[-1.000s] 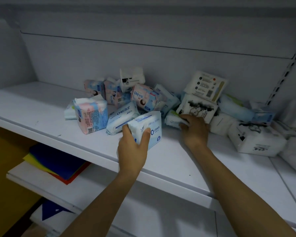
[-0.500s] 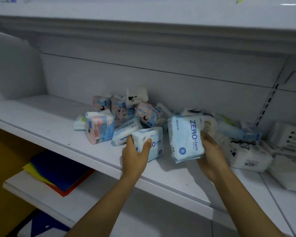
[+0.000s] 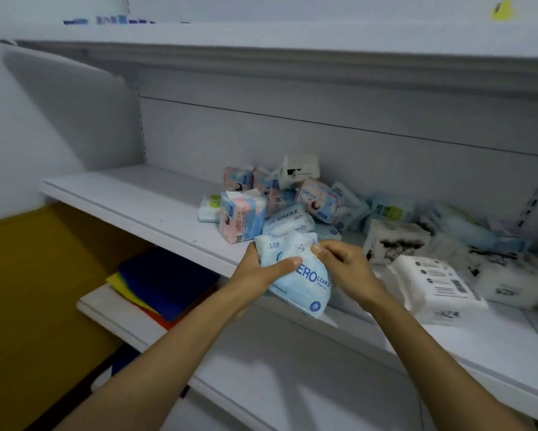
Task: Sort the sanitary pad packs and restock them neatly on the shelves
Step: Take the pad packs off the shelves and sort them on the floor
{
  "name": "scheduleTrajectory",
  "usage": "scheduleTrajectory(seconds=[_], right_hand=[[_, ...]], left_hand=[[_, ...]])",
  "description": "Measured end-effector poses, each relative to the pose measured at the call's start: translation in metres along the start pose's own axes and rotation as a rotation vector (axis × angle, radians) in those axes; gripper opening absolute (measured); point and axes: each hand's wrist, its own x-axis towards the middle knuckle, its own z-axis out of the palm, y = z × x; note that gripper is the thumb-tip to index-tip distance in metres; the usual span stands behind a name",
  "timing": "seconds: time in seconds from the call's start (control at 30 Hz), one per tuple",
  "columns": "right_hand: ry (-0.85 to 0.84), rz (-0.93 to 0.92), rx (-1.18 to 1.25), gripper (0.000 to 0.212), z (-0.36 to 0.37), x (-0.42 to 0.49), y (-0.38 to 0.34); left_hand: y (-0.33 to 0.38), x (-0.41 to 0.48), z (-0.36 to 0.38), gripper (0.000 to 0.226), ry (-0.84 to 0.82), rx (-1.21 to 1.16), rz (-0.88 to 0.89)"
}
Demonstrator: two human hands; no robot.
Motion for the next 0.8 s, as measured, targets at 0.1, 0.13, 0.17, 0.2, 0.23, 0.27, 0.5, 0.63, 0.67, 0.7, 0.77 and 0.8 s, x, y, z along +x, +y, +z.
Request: scheduleTrajectory(seconds=[0.1,0.13,0.17,0.2,0.23,0.27,0.5,0.63,0.67,0.7,0.77,0.8], right_hand=[[0.225,-0.073,-0.186,0.030,-0.024,-0.011,0.019],[0.281,-0.123,-0.321,0.035,-0.037,-0.017,0.025],[0.294,-0.174,-0.434,0.039,-0.049,-0.022,0.031],[0.268,-0.191,-0.505,0.044,-0.060,-0.026,0.037],[0.235,-0.180,-0.528,0.047,-0.067,-0.027,0.041],[0.216,-0.162,-0.505,0.049,-0.071,-0.028,0.046],[0.041,0.156,-0.049,0.088,-0.068,-0.033,0.034],[-0.004,0.149,0.282,0.136,-0.046,-0.023,0.020],[-0.016,0.143,0.345,0.140,-0.040,-0.019,0.015],[-0.046,0.128,0.365,0.138,-0.030,-0.016,0.010],[-0.098,0.083,0.373,0.107,-0.002,-0.008,-0.005],[-0.108,0.041,0.360,0.086,0.014,-0.004,-0.014]], left_hand=[[-0.012,0.002,0.000,0.059,0.095,-0.029,-0.023],[-0.014,0.001,0.003,0.056,0.110,-0.021,-0.005],[-0.014,0.001,0.007,0.054,0.104,0.002,0.014],[-0.014,0.001,0.012,0.053,0.089,0.031,0.027],[-0.015,0.002,0.018,0.054,0.069,0.059,0.044],[-0.015,0.004,0.025,0.054,0.045,0.081,0.063],[-0.015,0.024,0.063,0.038,0.024,0.006,0.080],[-0.007,0.024,0.053,0.042,0.073,-0.281,0.041],[-0.004,0.021,0.043,0.052,0.075,-0.346,0.035],[-0.001,0.018,0.031,0.060,0.068,-0.371,0.042],[0.007,0.008,-0.001,0.064,0.020,-0.265,0.095],[0.011,0.001,-0.019,0.067,-0.026,-0.165,0.110]])
